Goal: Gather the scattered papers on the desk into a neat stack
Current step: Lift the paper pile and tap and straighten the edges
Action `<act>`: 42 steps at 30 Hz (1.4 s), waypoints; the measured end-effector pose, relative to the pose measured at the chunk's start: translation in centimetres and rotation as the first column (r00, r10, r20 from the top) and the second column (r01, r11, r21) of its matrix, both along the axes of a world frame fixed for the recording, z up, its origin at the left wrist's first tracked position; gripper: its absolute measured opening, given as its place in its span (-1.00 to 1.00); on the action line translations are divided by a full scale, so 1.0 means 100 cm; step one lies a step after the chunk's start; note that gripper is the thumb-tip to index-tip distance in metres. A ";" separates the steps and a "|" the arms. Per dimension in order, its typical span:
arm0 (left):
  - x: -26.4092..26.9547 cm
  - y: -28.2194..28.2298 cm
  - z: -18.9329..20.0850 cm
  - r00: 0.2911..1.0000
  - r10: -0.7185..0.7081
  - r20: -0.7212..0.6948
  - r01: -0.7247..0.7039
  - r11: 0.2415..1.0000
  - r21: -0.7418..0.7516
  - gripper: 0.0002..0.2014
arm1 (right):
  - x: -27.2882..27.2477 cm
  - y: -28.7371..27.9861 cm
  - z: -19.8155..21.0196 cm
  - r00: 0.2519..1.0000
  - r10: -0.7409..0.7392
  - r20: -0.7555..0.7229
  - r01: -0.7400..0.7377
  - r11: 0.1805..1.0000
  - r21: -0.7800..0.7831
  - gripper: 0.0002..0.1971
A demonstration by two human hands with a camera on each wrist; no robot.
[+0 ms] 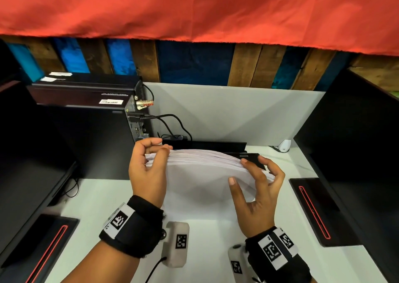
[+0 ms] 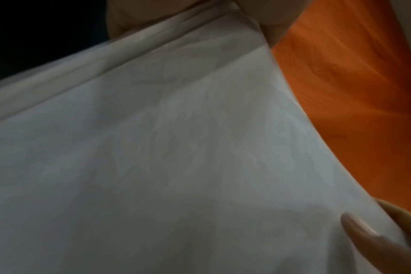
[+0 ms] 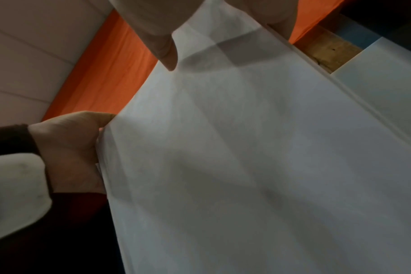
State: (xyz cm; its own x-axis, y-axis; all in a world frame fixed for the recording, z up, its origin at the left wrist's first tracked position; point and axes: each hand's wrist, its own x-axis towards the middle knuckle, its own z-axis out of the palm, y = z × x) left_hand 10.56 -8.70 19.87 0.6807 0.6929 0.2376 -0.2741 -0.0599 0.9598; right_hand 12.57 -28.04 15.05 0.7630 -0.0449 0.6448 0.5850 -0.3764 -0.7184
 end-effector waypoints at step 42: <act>-0.003 0.038 -0.072 0.874 -0.469 -0.132 0.453 0.882 -0.131 0.06 | 0.018 -0.014 -0.007 0.867 0.285 -0.410 -0.068 0.881 0.469 -0.29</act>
State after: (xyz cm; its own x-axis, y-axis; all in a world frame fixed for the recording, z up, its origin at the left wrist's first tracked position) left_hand 10.29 -4.89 12.71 0.9509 0.3049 0.0531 -0.0963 0.1283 0.9871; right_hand 14.36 -29.43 14.39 0.9831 -0.0664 0.1708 0.1772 0.1072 -0.9783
